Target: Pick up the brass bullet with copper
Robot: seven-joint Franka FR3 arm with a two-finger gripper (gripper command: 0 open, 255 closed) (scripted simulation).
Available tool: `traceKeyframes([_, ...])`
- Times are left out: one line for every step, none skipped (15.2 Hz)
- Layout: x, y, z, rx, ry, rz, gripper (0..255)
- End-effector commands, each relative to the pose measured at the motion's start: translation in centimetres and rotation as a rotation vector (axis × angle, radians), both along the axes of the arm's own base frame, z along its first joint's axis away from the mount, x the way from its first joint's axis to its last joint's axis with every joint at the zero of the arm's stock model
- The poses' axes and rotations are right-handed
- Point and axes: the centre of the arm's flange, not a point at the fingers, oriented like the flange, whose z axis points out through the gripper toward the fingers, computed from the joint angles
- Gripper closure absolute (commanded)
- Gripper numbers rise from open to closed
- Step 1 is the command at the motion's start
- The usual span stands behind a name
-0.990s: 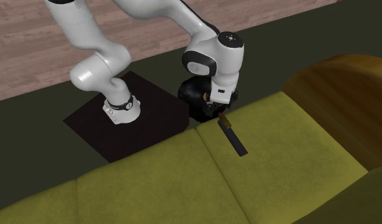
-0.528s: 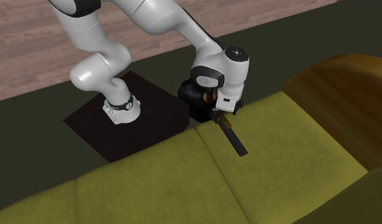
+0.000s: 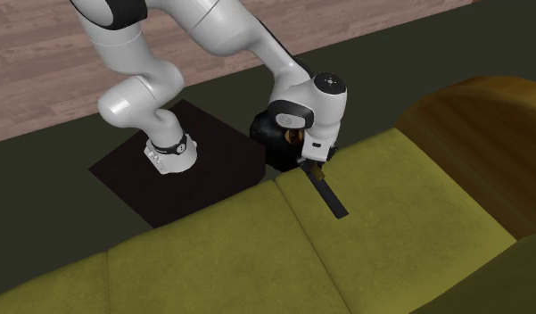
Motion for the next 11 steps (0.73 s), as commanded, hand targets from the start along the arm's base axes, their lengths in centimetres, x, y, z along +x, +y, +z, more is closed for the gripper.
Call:
traceKeyframes([0.0,0.0,0.0,0.000,0.000,0.000,255])
traceKeyframes([0.0,0.0,0.0,0.000,0.000,0.000,255])
traceKeyframes([0.0,0.0,0.0,0.000,0.000,0.000,255])
traceKeyframes([0.0,0.0,0.0,0.000,0.000,0.000,255])
traceKeyframes([0.0,0.0,0.0,0.000,0.000,0.000,255])
traceKeyframes([0.0,0.0,0.0,0.000,0.000,0.000,255])
traceKeyframes([0.0,0.0,0.5,0.000,0.000,0.000,255])
traceKeyframes([0.0,0.0,1.1,0.000,0.000,0.000,255])
traceKeyframes([0.0,0.0,1.6,0.000,0.000,0.000,255])
traceKeyframes([0.0,0.0,2.1,0.000,0.000,0.000,255])
traceKeyframes([0.0,0.0,2.6,0.000,0.000,0.000,255])
